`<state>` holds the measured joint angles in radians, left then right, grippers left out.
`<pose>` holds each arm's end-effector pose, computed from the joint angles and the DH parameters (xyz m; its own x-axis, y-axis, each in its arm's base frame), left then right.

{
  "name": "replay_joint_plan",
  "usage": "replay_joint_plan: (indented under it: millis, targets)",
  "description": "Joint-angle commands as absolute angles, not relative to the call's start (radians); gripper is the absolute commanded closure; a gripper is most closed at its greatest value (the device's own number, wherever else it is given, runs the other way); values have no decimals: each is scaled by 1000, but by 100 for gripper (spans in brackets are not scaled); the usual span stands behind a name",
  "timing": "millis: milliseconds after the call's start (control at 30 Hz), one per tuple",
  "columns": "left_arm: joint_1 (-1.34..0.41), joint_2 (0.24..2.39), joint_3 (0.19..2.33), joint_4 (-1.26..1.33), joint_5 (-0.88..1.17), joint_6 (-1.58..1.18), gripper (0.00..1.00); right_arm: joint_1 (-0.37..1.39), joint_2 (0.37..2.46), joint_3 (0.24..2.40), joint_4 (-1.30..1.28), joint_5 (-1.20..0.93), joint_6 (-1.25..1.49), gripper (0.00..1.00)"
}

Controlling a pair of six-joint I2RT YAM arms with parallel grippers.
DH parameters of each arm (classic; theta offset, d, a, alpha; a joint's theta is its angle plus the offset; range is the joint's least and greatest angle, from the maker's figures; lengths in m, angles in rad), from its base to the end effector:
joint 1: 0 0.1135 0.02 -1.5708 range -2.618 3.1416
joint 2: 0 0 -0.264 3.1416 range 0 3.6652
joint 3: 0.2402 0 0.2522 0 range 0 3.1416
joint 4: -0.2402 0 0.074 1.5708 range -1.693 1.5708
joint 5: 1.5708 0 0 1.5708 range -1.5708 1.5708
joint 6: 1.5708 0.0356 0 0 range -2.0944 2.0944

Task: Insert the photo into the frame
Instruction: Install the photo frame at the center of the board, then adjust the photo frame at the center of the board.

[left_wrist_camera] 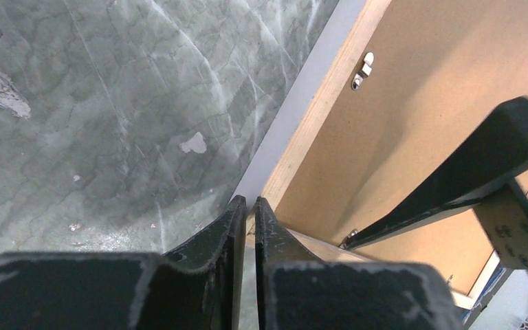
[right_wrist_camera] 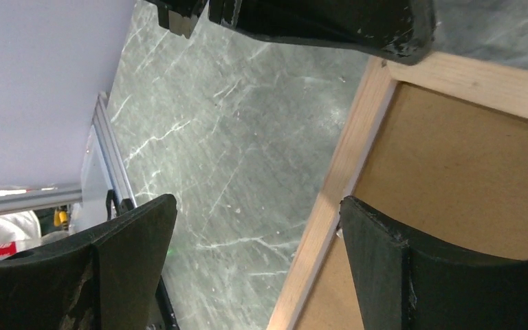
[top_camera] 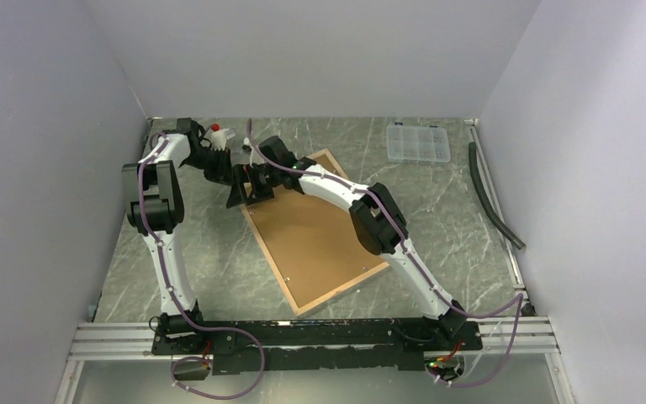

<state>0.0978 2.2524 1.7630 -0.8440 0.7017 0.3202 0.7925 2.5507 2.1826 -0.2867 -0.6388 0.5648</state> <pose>0.4546 0.0215 0.1580 -0.8941 0.1538 -0.4207 0.3771 0.7654 -0.5215 0.3856 0.4213 0.1659 -0.8449 -0.2449 -0.4756 -0.5345 0.4238 0.7313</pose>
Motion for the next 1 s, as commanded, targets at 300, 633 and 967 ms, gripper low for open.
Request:
replay_joint_plan:
  millis: [300,633,967]
  targets:
    - [75,2312,1906,-947,663,325,75,681,1879,1503,-173,-397,609,0]
    - [65,2312,1819,-939,667,352,84,645,1296,856,-360,-418,787,0]
    - [59,2087,1472,-925,667,408,88,607,1008,523,-420,-475,904,0]
